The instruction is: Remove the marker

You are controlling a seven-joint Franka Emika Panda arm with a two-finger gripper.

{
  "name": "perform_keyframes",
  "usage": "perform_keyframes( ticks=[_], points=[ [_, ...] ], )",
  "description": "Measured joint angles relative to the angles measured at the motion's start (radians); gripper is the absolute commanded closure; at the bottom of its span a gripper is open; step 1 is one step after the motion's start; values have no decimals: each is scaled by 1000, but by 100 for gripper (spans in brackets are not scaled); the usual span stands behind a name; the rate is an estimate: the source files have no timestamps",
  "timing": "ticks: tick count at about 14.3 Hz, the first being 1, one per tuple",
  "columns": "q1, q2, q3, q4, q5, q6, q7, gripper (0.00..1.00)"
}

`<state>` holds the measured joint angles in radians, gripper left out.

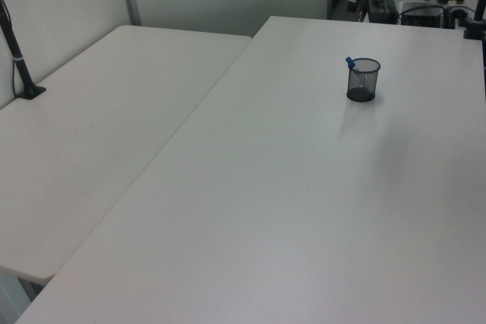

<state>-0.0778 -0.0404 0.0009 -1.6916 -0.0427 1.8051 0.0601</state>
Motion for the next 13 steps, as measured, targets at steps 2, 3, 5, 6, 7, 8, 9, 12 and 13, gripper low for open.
perform_keyframes(
  ticks=[2,3,5,6,7,8,9,12,13],
  points=[
    [0,0,0,0,0,0,0,0],
    [0,0,0,0,0,0,0,0],
    [0,0,0,0,0,0,0,0],
    [0,0,0,0,0,0,0,0],
    [0,0,0,0,0,0,0,0],
    [0,0,0,0,0,0,0,0],
    [0,0,0,0,0,0,0,0],
    [-4,0,-3,0,0,0,-7,0],
    [-15,0,-13,0,0,-3,-51,0]
  ],
)
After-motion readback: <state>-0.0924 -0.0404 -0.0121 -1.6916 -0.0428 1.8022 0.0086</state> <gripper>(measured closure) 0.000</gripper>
